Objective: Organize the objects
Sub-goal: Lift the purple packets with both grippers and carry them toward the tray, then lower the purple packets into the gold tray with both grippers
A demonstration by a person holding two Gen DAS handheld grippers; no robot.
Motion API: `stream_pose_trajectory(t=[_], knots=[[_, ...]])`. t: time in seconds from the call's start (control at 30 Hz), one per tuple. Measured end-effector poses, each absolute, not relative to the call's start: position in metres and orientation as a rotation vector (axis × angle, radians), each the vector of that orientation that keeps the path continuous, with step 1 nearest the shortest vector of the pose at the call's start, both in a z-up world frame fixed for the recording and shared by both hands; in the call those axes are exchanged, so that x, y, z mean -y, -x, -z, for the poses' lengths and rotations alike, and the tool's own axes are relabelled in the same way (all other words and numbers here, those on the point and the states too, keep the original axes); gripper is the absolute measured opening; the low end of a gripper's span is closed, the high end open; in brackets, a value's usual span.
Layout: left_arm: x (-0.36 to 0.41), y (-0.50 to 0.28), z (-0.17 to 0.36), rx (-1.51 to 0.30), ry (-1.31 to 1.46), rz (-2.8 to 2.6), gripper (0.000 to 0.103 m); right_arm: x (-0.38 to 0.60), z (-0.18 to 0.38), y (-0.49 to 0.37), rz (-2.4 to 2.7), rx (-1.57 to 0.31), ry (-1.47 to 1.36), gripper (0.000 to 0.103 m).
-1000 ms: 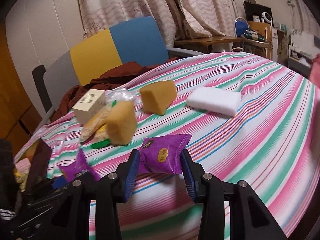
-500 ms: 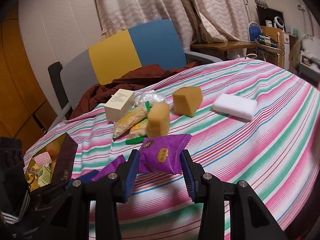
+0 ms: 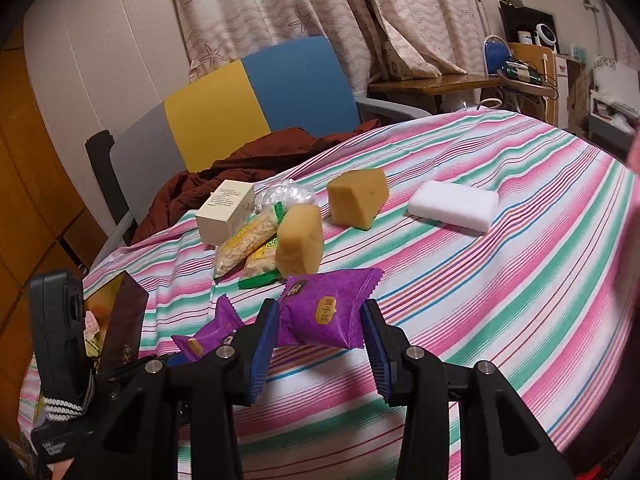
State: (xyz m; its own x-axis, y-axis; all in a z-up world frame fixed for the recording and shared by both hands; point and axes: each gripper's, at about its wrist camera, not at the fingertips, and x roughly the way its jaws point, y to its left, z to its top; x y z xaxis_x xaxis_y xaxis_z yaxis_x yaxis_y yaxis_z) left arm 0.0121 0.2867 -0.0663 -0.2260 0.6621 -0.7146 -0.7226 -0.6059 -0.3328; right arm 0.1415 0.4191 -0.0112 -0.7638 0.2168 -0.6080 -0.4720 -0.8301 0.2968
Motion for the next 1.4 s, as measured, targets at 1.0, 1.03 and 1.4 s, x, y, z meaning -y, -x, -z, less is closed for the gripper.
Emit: stream_pose_trajectory(t=[1.0,1.03,1.4], knots=[[-0.078,-0.019,0.005,0.085,1.035,-2.177,0.028,-0.288,-0.033,-0.093,-3.023,-0.558,0.93,0.043],[-0.069,-0.019,0.007,0.077,1.048,-2.194,0.028,-0.279,-0.033,-0.09,-3.047,-0.54,0.949,0.043],[0.021,-0.021,0.03,0.089,1.217,-2.346,0.028,-0.174,-0.015,-0.052,-3.241,-0.338,1.243,0.043]])
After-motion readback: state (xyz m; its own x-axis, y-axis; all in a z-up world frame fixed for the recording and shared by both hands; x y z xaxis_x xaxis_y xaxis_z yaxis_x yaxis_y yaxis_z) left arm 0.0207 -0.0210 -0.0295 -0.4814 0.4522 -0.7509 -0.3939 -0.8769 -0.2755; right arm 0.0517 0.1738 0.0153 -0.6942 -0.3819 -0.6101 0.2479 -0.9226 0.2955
